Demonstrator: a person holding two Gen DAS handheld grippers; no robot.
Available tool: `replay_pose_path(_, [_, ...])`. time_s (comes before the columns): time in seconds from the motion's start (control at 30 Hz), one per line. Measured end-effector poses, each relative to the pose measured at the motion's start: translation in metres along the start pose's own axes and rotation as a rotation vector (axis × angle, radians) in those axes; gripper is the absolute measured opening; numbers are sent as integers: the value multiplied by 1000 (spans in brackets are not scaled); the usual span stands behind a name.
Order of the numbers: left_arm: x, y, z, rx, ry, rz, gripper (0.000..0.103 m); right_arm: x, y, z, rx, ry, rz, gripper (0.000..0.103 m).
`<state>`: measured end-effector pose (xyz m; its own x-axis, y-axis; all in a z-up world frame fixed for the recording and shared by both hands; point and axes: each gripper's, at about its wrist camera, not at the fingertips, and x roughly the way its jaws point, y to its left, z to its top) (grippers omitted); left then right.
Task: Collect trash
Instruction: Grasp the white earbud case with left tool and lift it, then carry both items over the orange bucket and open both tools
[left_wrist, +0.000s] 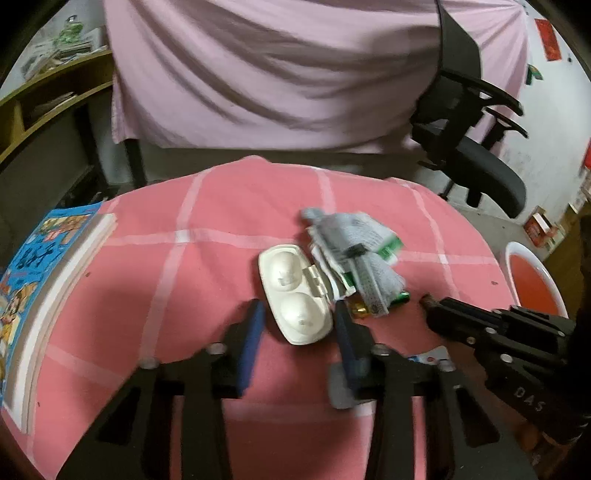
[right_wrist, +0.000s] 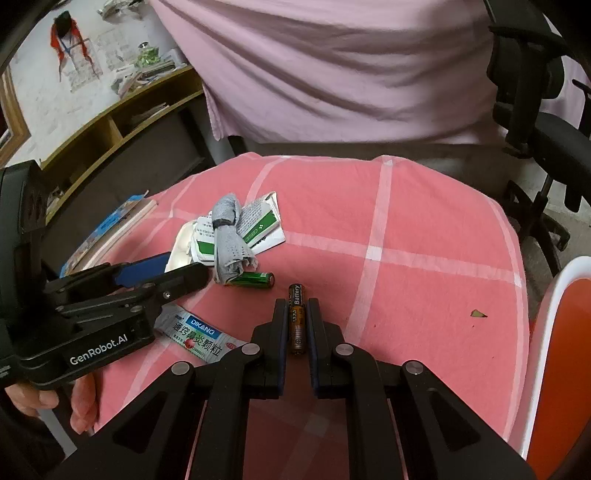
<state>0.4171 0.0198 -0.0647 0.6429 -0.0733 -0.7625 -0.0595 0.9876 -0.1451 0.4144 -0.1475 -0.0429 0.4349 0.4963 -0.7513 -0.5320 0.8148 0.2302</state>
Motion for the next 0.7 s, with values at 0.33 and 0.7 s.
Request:
replay_pose_path(0.33, [-18,18,-9,-66,-43,-72,25,-4,-2,-2,-2,-20,13,8])
replay_pose_path(0.7, [-78,20,-25,-75,-293,-111,25,-42,25,-13,-144,-235,-47,8])
